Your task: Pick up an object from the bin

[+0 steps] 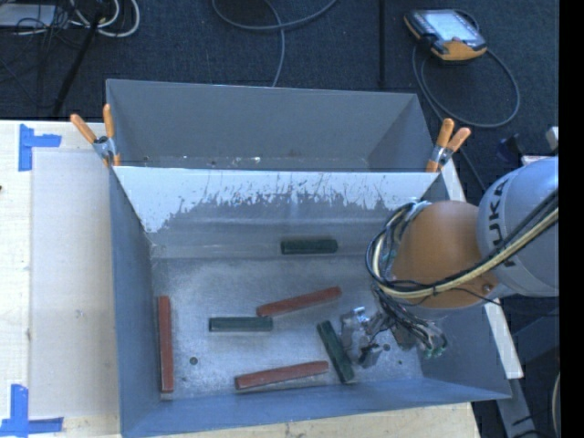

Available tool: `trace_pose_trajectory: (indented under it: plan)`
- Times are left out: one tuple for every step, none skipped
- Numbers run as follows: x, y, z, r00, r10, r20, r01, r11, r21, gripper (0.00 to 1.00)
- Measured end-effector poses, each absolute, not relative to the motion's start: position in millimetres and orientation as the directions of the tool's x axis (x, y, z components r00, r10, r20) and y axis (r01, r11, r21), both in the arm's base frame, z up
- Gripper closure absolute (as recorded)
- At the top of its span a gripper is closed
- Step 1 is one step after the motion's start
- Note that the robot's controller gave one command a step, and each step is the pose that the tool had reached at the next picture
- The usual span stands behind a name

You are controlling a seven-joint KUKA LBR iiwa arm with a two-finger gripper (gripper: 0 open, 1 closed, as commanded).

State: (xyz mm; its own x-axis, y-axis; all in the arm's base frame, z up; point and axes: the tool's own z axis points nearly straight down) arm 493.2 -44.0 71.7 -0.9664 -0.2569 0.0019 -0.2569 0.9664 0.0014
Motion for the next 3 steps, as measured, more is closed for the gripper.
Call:
trace_pose_trajectory:
  plan:
    - [493.3, -44, 72, -0.966, -0.259, 0.001, -0.259, 0.966, 0.001, 0.00]
    - [493.3, -44, 72, -0.966, -0.259, 0.001, -0.259, 0.966, 0.001, 0.00]
    - [484.1, -21, 96, -0.935, -0.354, 0.009, -0.354, 0.935, 0.002, 0.00]
